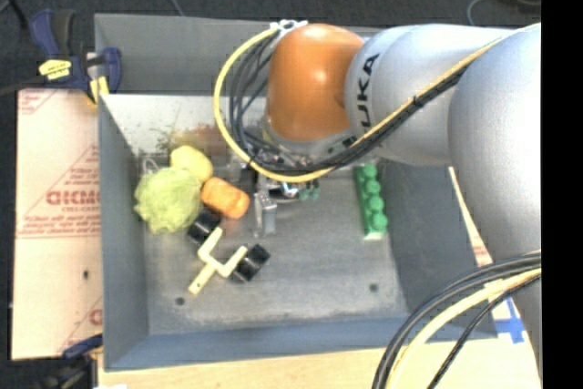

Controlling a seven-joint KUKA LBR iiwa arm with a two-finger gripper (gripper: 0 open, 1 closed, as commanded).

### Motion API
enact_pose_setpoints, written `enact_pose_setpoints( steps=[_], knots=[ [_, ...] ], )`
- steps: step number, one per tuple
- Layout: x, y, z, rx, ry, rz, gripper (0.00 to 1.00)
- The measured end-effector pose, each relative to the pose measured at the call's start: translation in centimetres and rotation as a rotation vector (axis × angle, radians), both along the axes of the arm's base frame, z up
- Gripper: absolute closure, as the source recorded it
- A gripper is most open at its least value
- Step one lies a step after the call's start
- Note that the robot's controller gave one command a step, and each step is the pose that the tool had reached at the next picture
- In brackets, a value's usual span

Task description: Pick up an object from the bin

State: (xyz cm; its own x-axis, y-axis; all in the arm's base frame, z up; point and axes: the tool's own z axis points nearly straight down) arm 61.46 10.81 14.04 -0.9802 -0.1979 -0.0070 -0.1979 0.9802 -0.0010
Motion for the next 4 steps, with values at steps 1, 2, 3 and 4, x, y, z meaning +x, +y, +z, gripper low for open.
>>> enact_pose_setpoints(
  steps=[1,2,3,4],
  knots=[
    [0.4,1.5,-2.9,0.002,0.002,-0.192,0.00],
    [2.3,4.2,-6.2,-0.005,-0.014,0.416,1.00],
    [2.3,4.2,-6.2,-0.004,-0.014,0.414,1.00],
    [2.3,4.2,-6.0,-0.004,-0.015,0.414,1.00]
  ],
)
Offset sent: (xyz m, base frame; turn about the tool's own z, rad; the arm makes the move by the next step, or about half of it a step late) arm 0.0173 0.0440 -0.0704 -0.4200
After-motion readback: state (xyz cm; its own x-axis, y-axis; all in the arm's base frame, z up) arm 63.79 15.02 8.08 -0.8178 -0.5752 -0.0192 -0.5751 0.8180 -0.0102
